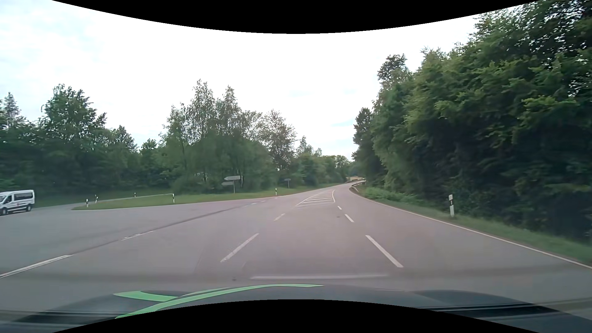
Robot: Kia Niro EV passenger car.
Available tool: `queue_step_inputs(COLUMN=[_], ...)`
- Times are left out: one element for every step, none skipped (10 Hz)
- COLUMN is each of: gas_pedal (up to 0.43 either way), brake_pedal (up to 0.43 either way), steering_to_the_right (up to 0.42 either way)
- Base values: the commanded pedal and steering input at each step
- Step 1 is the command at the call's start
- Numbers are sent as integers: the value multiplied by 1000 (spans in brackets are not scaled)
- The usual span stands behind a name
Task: Follow the waypoints while adhering to traffic rules and regulations
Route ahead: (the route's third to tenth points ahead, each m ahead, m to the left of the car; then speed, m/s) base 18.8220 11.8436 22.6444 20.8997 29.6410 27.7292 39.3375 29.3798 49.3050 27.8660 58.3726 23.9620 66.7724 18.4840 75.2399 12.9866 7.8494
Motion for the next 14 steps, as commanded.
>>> queue_step_inputs(gas_pedal=[0,0,0,0,0,0,0,0,0,0,0,0,0,0], brake_pedal=[171,152,134,128,110,79,24,6,0,0,0,0,0,0], steering_to_the_right=[-116,-127,-140,-158,-173,-189,-203,-213,-222,-232,-242,-250,-255,-258])
